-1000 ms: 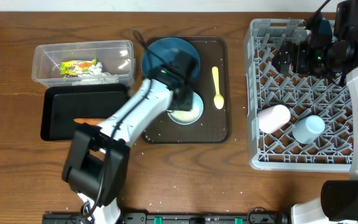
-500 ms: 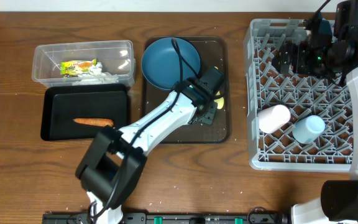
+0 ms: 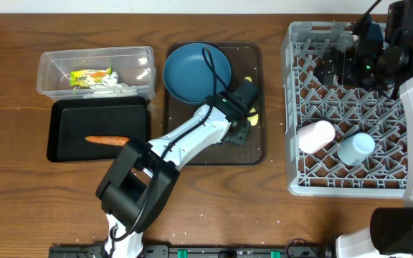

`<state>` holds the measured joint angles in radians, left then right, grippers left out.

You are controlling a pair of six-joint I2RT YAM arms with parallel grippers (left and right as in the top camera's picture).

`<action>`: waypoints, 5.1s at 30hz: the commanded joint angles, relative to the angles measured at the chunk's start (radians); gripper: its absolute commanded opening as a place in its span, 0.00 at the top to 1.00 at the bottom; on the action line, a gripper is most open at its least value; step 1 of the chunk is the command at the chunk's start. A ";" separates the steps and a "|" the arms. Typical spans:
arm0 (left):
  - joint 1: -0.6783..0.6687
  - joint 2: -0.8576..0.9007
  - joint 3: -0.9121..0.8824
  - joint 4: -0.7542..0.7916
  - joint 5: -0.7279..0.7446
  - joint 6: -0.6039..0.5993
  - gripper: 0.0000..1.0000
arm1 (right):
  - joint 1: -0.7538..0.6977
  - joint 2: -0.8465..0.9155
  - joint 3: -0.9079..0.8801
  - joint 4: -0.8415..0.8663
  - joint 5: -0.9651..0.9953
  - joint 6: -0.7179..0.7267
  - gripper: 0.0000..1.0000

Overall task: Sort waste into correct bins and load items into the dishwasher rack
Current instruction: 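Grasp rim of light-blue rice bowl with left gripper and lift, then carry bowl left over black tray and tip rice out, then return empty light-blue bowl to brown tray with left gripper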

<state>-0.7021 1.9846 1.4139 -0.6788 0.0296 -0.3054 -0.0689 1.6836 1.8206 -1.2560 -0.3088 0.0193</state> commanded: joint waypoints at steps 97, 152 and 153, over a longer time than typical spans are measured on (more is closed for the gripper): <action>1.320 -0.172 -0.102 -0.327 1.543 0.418 0.94 | -0.003 -0.013 0.014 -0.017 0.006 0.009 0.01; 1.198 -0.300 -0.100 -0.399 1.376 0.428 0.94 | -0.003 -0.013 0.014 -0.016 0.006 0.009 0.01; 1.158 -0.320 -0.100 -0.380 1.336 0.427 0.94 | -0.003 -0.013 0.014 -0.017 0.006 0.009 0.01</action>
<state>0.5560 1.7512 1.3128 -1.0821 1.4811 0.0845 -0.0689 1.6836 1.8206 -1.2713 -0.3054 0.0189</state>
